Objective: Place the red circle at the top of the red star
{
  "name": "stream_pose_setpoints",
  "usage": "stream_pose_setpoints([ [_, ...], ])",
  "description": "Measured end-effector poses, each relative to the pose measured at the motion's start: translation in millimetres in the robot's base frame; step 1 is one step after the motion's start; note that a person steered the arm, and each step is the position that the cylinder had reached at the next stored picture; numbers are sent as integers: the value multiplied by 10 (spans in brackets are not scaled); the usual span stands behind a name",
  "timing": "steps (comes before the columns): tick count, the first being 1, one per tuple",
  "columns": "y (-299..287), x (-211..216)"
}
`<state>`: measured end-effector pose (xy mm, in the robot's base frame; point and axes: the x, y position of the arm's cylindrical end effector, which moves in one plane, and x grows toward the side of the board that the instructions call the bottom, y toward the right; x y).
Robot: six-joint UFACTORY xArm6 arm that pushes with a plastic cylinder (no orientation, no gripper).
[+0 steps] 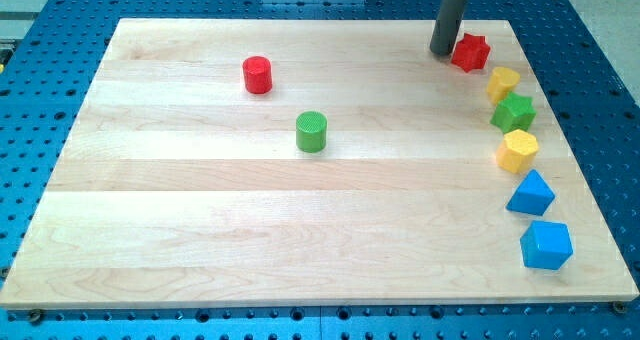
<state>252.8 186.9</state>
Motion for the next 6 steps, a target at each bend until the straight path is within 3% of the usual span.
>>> stream_pose_setpoints([
  [3, 436, 235],
  [4, 21, 223],
  [6, -2492, 1138],
])
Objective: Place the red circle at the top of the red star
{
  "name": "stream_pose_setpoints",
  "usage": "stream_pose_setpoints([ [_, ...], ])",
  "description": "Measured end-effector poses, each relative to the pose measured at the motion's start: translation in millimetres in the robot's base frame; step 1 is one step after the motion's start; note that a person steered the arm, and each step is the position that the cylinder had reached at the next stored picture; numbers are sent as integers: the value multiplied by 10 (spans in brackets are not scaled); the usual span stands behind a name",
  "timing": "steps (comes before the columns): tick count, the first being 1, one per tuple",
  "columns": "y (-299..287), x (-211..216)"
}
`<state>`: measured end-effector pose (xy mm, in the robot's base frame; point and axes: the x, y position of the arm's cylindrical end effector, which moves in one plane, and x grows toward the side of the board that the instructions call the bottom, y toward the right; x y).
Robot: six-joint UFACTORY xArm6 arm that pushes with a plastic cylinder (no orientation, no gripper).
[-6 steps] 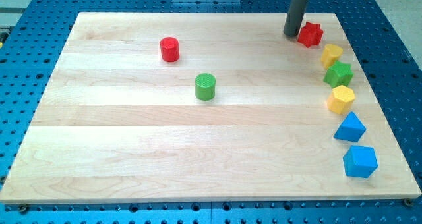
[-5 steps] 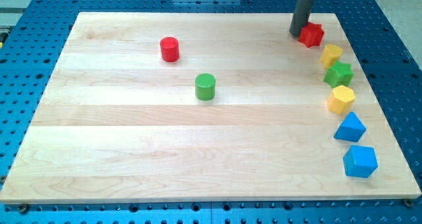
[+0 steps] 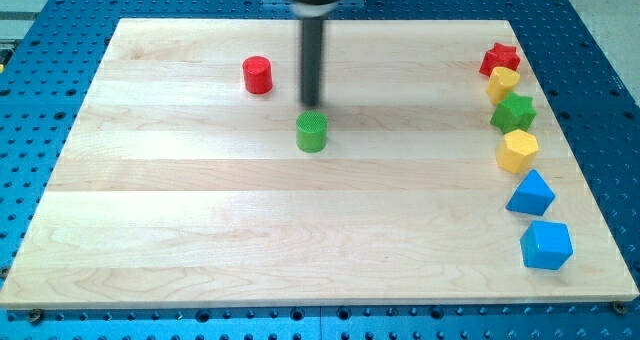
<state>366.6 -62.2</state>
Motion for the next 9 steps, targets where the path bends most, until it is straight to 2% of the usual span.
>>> stream_pose_setpoints([
  [1, -1004, -225],
  [2, -553, -446],
  [3, 666, -485],
  [4, 992, -206],
  [5, 1000, -12],
  [6, 1562, 181],
  [7, 2003, -75],
  [8, 2263, -551],
  [9, 1974, -494],
])
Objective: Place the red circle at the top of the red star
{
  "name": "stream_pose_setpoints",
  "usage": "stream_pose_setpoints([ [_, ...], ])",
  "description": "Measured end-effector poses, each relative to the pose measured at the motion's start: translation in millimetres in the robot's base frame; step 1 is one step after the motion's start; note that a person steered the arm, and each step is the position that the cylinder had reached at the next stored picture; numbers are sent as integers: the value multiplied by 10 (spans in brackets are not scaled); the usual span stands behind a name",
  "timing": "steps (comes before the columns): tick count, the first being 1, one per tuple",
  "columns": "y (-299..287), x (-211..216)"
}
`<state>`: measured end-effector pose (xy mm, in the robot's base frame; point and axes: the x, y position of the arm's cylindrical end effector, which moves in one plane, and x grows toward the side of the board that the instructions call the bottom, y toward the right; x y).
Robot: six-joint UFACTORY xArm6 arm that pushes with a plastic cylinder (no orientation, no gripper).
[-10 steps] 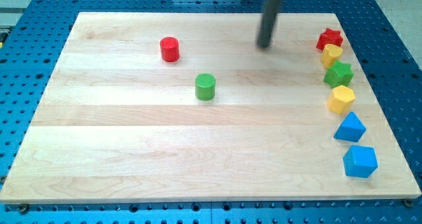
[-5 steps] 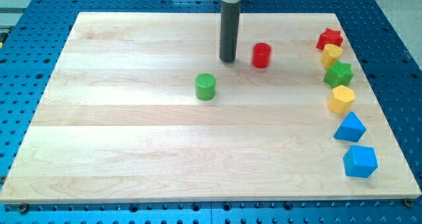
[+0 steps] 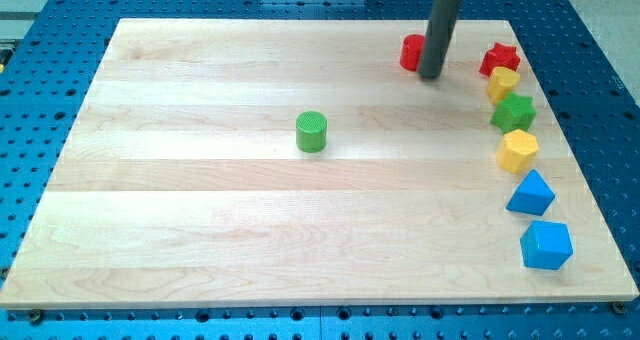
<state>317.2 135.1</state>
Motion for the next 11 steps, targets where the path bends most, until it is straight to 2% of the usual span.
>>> stream_pose_setpoints([
  [3, -403, -496],
  [4, 165, -585],
  [5, 45, -972],
  [6, 245, -968],
  [7, 42, -924],
  [8, -199, -676],
  [9, 333, -656],
  [11, 494, -661],
])
